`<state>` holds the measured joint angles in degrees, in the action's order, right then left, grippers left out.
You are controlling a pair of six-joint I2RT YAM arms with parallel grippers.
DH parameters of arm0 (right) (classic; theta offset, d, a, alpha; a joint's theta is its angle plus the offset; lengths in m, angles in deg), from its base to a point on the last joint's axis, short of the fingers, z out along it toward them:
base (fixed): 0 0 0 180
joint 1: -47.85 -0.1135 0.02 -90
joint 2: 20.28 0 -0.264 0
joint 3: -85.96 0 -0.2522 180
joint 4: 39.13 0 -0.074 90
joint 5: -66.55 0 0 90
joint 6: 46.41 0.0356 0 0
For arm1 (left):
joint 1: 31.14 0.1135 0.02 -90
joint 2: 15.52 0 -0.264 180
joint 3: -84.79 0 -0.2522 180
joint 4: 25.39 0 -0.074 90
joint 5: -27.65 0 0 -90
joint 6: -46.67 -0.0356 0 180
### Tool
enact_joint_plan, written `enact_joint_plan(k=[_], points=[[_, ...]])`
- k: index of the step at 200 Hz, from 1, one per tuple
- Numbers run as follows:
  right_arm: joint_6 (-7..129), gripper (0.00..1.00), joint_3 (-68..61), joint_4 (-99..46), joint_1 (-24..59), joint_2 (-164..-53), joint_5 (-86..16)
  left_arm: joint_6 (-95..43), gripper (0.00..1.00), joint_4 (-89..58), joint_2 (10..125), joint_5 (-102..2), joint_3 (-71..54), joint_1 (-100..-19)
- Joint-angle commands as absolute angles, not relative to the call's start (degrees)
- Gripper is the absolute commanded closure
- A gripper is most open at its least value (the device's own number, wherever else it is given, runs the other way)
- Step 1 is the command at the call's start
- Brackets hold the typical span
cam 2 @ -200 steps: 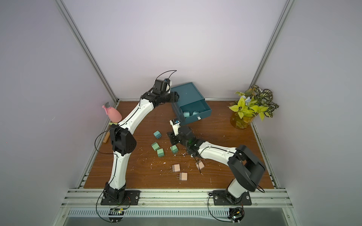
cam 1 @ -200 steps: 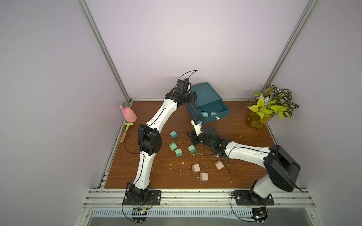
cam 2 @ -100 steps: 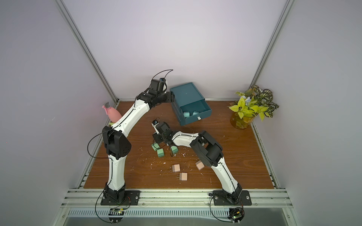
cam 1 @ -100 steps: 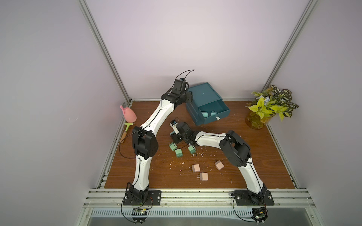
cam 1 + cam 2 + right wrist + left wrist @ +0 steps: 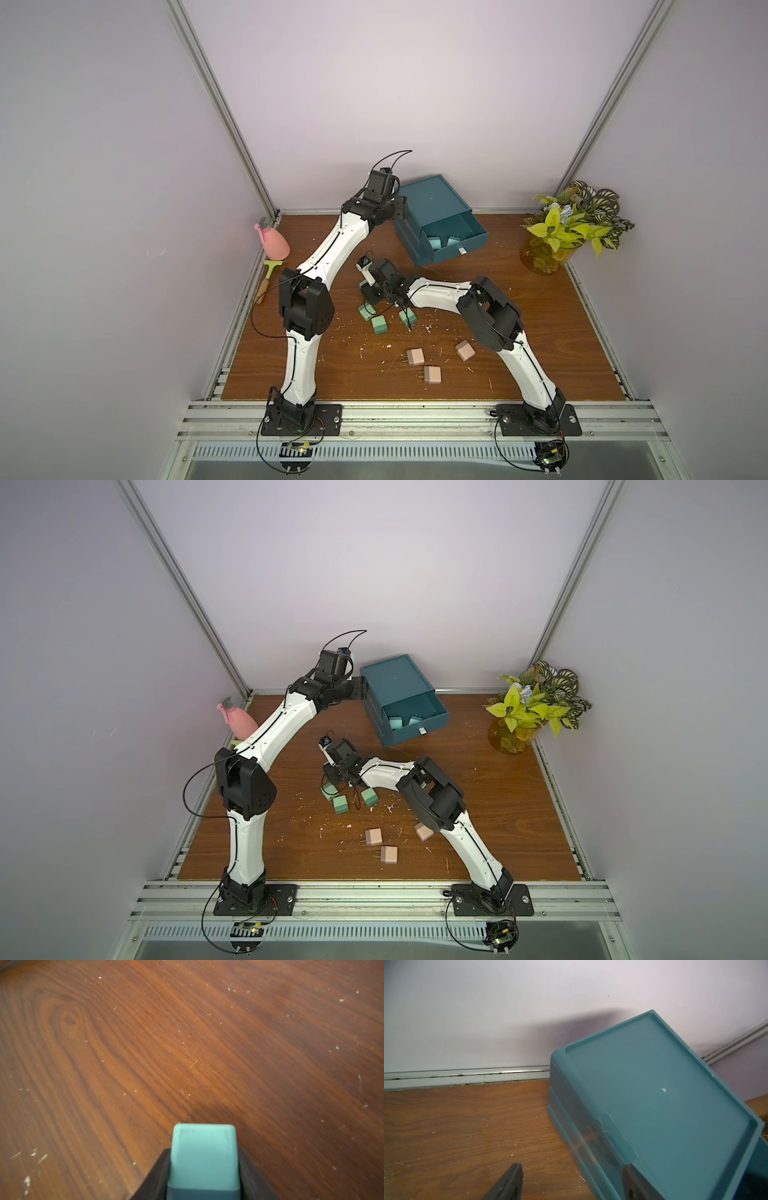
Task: Place the plugs into the drawer by color
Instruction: Pick up the plug from the center of the board, then place the plug in the drawer.
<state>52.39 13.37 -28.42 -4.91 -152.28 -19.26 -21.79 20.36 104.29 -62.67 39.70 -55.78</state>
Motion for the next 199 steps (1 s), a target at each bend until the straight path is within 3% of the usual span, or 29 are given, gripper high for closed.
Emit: enact_joint_plan(k=[1, 65, 116, 150, 199], points=[[52.95, 0.67, 12.50, -28.81, -5.24, -147.78, -19.46, -22.21, 0.29, 20.72, 102.77, -63.49, 39.89, -55.13], [53.66, 0.70, 3.21, -26.39, -3.74, -125.78, -16.15, -23.15, 0.28, 20.72, 98.49, -65.92, 40.14, -55.13], [51.44, 0.70, -2.26, -20.34, 5.48, -109.19, -11.85, -23.27, 0.26, 20.55, 96.16, -66.70, 40.65, -55.13], [50.87, 0.69, -0.30, -17.02, 13.64, -107.76, -14.20, -22.26, 0.26, 20.54, 98.83, -63.35, 42.87, -55.31], [49.89, 0.65, 6.17, -10.84, 18.72, -114.81, -18.87, -23.20, 0.25, 20.63, 103.16, -62.10, 46.01, -56.72]])
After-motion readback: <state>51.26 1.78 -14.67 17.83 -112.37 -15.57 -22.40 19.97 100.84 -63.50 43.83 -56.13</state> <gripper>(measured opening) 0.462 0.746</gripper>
